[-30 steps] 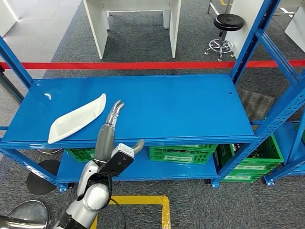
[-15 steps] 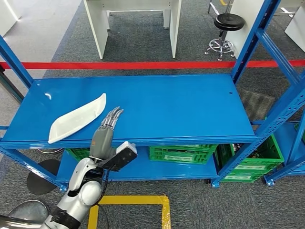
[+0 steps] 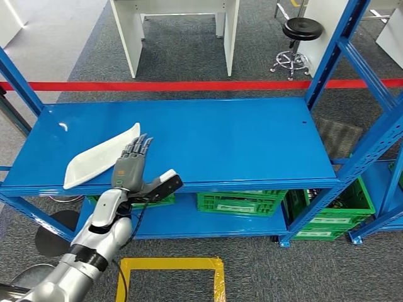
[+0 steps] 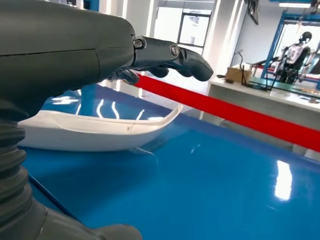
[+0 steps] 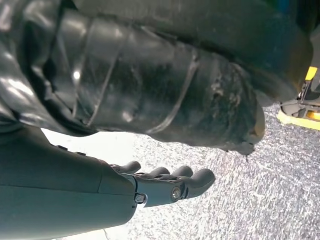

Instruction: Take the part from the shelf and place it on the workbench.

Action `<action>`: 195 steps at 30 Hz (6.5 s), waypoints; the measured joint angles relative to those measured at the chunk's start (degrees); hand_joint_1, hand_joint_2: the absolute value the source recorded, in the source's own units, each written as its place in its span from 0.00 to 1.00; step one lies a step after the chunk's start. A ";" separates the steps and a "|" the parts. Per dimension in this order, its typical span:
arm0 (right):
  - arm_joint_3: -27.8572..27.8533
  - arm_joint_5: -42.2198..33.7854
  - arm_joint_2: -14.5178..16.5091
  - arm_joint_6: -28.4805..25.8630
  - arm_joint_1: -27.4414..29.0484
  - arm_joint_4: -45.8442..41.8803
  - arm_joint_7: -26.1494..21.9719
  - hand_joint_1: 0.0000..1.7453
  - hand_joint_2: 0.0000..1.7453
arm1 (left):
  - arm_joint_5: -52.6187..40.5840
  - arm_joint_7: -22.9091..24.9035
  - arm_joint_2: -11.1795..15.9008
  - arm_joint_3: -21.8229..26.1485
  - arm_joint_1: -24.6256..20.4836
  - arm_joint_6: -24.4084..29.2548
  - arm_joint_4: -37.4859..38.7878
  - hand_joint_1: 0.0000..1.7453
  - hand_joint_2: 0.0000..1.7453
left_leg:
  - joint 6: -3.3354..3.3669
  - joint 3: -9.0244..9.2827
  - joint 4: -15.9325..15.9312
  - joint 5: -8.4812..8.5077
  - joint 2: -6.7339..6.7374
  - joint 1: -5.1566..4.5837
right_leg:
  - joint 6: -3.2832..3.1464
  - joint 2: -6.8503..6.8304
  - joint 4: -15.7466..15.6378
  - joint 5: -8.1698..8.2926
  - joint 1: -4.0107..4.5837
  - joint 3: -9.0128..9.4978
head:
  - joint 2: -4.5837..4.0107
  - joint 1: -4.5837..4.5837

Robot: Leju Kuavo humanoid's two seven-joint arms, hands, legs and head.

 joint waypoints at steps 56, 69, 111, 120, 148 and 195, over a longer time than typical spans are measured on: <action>0.25 -1.39 -0.02 -0.82 0.30 0.02 -1.21 0.00 0.00 | 9.17 -3.44 4.69 11.04 -0.05 -9.33 -3.51 0.00 1.00 | 0.01 -0.23 0.01 0.08 0.00 0.00 | 0.01 -0.01 0.03 0.07 0.00 -0.21 | 0.00 0.02; -0.25 -2.32 -0.02 -1.05 0.33 0.02 -1.38 0.00 0.00 | 11.04 -2.98 6.24 10.78 1.99 -9.65 -10.27 0.00 1.00 | 0.01 -0.24 0.01 0.08 0.00 0.00 | 0.01 -0.01 0.03 0.07 0.00 -0.22 | 0.00 0.02; -0.78 -1.05 -0.02 0.16 0.27 0.04 -0.63 0.00 0.00 | -9.04 5.41 7.07 4.19 4.28 -9.49 -9.78 0.00 1.00 | 0.01 -0.24 0.01 0.09 0.00 -0.01 | 0.01 0.00 0.02 0.09 0.00 -0.23 | 0.00 0.02; -0.80 -1.57 -0.02 0.53 0.29 0.04 -0.88 0.00 0.00 | -8.96 5.26 6.76 3.71 4.27 -9.50 -8.08 0.00 1.00 | 0.00 -0.23 0.02 0.11 0.00 0.00 | -0.01 0.01 0.03 0.12 0.00 -0.24 | 0.00 0.02; -0.80 0.24 -0.02 2.13 0.24 0.04 -1.44 0.00 0.00 | -9.55 4.56 6.44 5.73 -5.27 -6.09 9.18 0.00 1.00 | -0.01 -0.25 0.03 0.17 0.00 0.00 | -0.03 0.04 0.03 0.20 0.00 -0.25 | 0.00 0.01; -0.81 0.97 -0.02 1.66 0.23 0.04 -1.20 0.00 0.00 | -16.42 4.55 6.86 8.43 -6.43 -7.37 16.30 1.00 1.00 | -0.06 -0.29 0.03 0.34 -0.01 -0.01 | -0.04 -0.04 0.06 0.30 0.00 -0.28 | 0.00 0.01</action>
